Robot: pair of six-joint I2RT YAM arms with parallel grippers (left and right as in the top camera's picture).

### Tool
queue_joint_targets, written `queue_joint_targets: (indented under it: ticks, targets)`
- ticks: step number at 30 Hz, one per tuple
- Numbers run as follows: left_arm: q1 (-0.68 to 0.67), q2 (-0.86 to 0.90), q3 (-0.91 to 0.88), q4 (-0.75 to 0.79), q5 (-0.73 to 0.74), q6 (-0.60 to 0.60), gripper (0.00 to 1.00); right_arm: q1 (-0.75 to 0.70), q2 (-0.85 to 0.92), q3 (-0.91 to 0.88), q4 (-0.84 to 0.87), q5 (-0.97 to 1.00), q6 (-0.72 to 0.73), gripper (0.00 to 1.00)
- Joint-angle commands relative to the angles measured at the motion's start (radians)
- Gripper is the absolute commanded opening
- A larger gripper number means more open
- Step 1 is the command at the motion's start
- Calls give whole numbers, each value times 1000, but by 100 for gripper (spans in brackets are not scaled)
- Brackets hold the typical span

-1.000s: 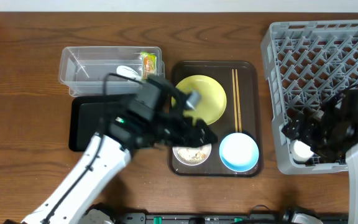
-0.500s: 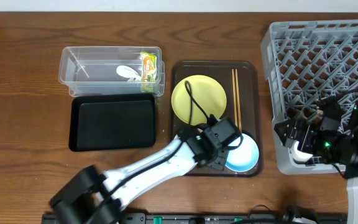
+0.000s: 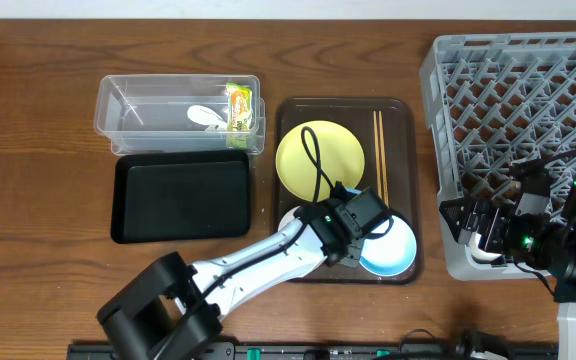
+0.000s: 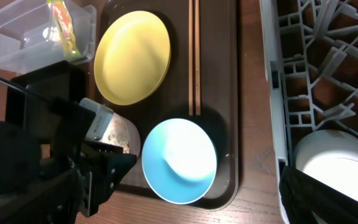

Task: Sort waste into correct bins and load items into the dishwasher rack
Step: 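Grasp the pink rice bowl rim with the left gripper and lift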

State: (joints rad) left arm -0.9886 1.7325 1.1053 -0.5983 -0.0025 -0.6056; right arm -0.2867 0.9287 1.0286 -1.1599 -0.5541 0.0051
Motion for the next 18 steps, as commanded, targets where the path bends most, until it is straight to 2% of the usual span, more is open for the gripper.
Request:
queue_joint_targets:
  ticks: [1, 7, 9, 12, 18]
  targets:
    - [3, 14, -6, -10, -40, -2, 35, -6, -2, 17, -2, -23, -21, 98]
    - [-4, 65, -8, -2, -35, -2, 33, -6, -2, 17, -2, -23, -21, 98]
    - [-4, 74, -7, 4, -35, -2, 25, -6, -2, 17, -3, -23, -21, 98]
    - [0, 61, 1, 3, -35, 3, 6, -6, -2, 17, -3, -23, -21, 98]
    - [64, -47, 32, -73, -35, 33, 6, -7, -2, 17, -2, -23, -21, 98]
